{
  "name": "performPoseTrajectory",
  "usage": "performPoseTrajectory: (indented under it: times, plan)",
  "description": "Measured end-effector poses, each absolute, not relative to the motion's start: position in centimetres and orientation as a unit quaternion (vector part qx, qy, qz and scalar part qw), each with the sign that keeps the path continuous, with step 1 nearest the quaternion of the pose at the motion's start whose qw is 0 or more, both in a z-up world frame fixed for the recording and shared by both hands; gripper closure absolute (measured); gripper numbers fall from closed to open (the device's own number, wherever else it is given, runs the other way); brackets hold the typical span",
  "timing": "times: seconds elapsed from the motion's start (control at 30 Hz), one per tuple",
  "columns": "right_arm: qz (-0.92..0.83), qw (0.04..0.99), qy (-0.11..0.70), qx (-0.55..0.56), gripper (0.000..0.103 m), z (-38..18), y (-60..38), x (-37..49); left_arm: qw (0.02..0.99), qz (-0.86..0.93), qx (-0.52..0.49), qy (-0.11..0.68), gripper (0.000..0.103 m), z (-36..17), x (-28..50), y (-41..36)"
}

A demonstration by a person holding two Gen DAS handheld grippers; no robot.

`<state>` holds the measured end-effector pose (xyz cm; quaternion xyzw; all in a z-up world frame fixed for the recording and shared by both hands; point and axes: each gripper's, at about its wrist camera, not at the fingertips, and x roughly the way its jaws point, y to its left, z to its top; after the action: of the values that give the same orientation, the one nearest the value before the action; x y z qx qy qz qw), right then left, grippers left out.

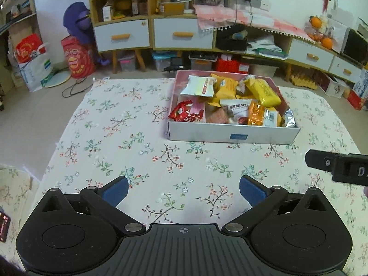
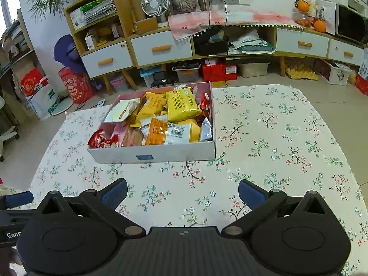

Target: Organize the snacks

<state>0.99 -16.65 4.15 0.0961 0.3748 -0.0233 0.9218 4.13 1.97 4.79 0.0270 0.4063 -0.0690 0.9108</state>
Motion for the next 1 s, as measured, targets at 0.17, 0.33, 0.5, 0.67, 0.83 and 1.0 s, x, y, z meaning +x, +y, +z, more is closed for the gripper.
performPoseTrajectory:
  times: [0.17,0.33,0.5,0.67,0.83,1.0]
  plan:
    - [-0.03,0.924,0.373,0.073,0.025,3.7,-15.6,0.6,0.917,-0.05,0.036,0.395,0.0,4.8,4.0,2.2]
    - [-0.032,0.923,0.379,0.059,0.025,3.1,-15.1,0.7,0.917,-0.048,0.041,0.393,0.0,4.9,3.9,1.9]
    - [-0.028,0.921,0.383,0.058,0.025,3.1,-15.0,0.6,0.917,-0.044,0.031,0.394,0.0,5.4,3.8,2.0]
    - [-0.026,0.923,0.379,0.061,0.025,3.4,-14.9,0.5,0.919,-0.042,0.032,0.391,0.0,5.6,3.8,1.7]
    - [-0.03,0.927,0.37,0.055,0.025,3.6,-14.6,0.2,0.92,-0.037,0.035,0.388,0.0,5.6,3.6,1.4]
    - [-0.034,0.931,0.361,0.047,0.025,3.8,-14.6,-0.1,0.92,-0.039,0.035,0.388,0.0,5.6,3.4,1.4]
